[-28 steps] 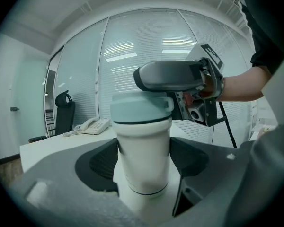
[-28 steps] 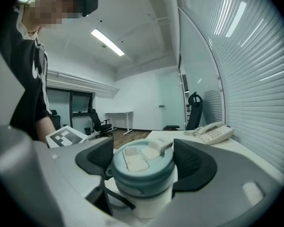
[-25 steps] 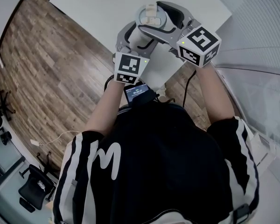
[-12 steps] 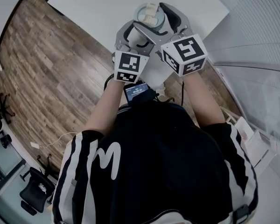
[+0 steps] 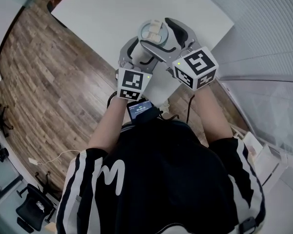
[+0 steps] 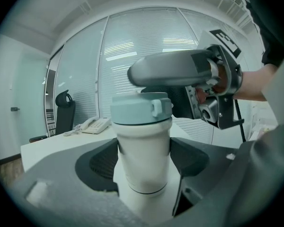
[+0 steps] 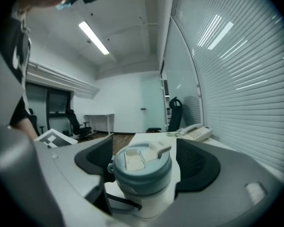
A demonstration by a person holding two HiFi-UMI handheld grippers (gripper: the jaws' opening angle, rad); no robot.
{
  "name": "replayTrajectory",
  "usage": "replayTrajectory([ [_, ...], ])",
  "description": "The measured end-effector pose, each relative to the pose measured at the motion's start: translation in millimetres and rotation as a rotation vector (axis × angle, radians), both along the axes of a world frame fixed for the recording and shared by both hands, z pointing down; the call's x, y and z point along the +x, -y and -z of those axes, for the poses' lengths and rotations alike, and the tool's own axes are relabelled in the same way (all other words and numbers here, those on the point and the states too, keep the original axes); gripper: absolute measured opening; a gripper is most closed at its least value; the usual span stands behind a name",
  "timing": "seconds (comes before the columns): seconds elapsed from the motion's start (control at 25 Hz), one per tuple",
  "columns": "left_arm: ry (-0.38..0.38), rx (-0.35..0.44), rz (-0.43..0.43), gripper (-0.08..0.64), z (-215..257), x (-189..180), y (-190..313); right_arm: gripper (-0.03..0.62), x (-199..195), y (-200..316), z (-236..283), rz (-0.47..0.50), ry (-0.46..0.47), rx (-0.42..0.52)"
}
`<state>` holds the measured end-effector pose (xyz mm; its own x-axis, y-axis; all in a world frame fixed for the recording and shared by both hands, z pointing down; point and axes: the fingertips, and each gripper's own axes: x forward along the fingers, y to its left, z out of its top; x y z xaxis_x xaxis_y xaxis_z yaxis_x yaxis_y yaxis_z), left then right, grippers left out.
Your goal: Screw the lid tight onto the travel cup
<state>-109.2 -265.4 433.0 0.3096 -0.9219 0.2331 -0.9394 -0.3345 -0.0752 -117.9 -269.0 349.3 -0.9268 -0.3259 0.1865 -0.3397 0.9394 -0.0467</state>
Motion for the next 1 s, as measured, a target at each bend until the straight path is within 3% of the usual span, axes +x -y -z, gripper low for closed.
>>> replayTrajectory([
  [0.12, 0.006, -0.003, -0.008, 0.351, -2, 0, 2, 0.423, 4, -9, 16, 0.277, 0.084, -0.037],
  [0.2, 0.005, -0.007, -0.015, 0.351, -5, 0, 4, 0.437, 7, -14, 16, 0.465, 0.071, -0.054],
  [0.36, -0.001, -0.022, -0.015, 0.35, -7, 2, -3, 0.437, 10, -7, 8, 0.58, -0.007, -0.029],
  [0.48, 0.005, -0.021, -0.016, 0.35, -3, 3, -3, 0.437, 9, -10, 2, 0.653, -0.024, -0.062],
  [0.64, 0.005, -0.015, -0.014, 0.35, 0, 3, -1, 0.383, 5, -7, -3, 0.641, -0.022, -0.034],
  [1.0, 0.021, -0.006, -0.026, 0.35, 1, 0, -3, 0.393, 0, -9, -3, 0.469, -0.015, 0.033],
])
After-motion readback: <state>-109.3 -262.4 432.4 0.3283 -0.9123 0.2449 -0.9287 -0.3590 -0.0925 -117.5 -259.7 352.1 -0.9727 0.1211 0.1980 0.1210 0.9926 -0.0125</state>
